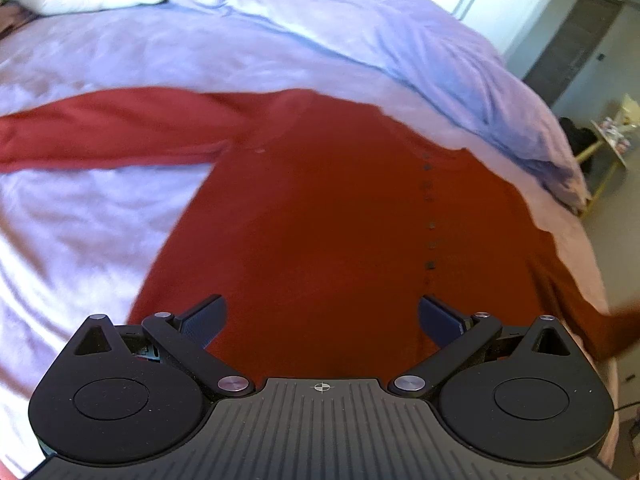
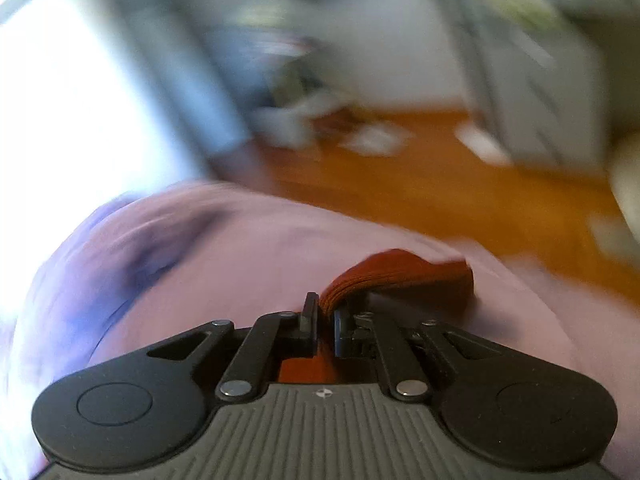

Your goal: Fold small clothes

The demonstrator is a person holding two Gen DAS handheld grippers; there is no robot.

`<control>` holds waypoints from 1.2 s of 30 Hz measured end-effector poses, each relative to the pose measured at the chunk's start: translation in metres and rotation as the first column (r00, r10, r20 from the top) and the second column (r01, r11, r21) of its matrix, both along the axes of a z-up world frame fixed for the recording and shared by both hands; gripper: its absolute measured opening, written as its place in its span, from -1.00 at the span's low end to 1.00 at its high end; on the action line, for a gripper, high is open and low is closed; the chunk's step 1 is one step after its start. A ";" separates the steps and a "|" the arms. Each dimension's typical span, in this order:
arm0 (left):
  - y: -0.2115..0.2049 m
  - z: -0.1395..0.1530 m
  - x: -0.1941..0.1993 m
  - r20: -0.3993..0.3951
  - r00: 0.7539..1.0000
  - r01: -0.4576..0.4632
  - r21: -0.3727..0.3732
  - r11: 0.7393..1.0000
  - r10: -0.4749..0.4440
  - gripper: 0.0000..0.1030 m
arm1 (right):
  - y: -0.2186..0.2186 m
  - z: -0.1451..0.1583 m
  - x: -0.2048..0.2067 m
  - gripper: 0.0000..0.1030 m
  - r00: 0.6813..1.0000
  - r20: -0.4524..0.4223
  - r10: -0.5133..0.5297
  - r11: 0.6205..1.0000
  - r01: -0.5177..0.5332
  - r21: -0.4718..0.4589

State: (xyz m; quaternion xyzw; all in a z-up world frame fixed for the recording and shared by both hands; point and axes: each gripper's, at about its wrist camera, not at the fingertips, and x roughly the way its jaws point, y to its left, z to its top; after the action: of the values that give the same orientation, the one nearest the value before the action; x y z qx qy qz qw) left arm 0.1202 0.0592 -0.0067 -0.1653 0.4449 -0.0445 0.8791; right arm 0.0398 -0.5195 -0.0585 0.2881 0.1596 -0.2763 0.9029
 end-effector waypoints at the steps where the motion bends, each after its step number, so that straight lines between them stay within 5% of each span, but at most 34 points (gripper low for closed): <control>1: -0.005 0.001 0.001 0.010 1.000 0.018 -0.007 1.000 -0.018 1.00 | 0.032 0.017 0.008 -0.87 0.994 0.011 0.108 0.989 -0.106 -0.104; 4: -0.021 0.004 0.010 0.042 0.995 0.094 -0.055 0.994 -0.091 1.00 | 0.129 0.045 0.023 -0.86 0.901 0.009 0.434 0.856 -0.410 -0.315; 7: -0.039 -0.001 0.025 0.037 0.987 0.161 -0.129 0.979 -0.157 1.00 | 0.202 0.035 0.031 -0.63 0.763 -0.059 0.643 0.719 -0.629 -0.297; 9: -0.051 -0.008 0.039 0.029 0.978 0.207 -0.184 0.961 -0.206 1.00 | 0.228 0.013 0.033 -0.59 0.726 -0.112 0.679 0.691 -0.683 -0.237; 16: -0.100 -0.049 0.095 -0.055 0.944 0.288 -0.340 0.895 -0.325 0.98 | 0.219 -0.058 0.024 -0.58 0.777 -0.214 0.592 0.800 -0.598 0.041; 24: -0.108 -0.082 0.115 -0.145 0.934 0.243 -0.410 0.879 -0.326 0.64 | 0.189 -0.079 0.006 -0.58 0.792 -0.175 0.586 0.811 -0.572 0.127; 30: -0.102 -0.090 0.126 -0.178 0.935 0.203 -0.445 0.872 -0.308 -0.16 | 0.188 -0.073 0.008 -0.56 0.798 -0.161 0.580 0.814 -0.568 0.120; 33: -0.105 -0.091 0.131 -0.185 0.935 0.199 -0.434 0.879 -0.304 -0.80 | 0.187 -0.070 0.003 -0.56 0.799 -0.159 0.580 0.815 -0.566 0.126; 36: -0.107 -0.088 0.133 -0.174 0.939 0.201 -0.424 0.883 -0.297 -0.86 | 0.185 -0.070 0.006 -0.56 0.798 -0.157 0.582 0.813 -0.566 0.135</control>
State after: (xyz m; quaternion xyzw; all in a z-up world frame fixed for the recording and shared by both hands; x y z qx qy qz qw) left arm 0.2529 -0.0475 -0.0948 -0.2865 0.5440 -0.2278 0.7550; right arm 0.0455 -0.3343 -0.1282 0.2349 0.3363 -0.0091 0.9119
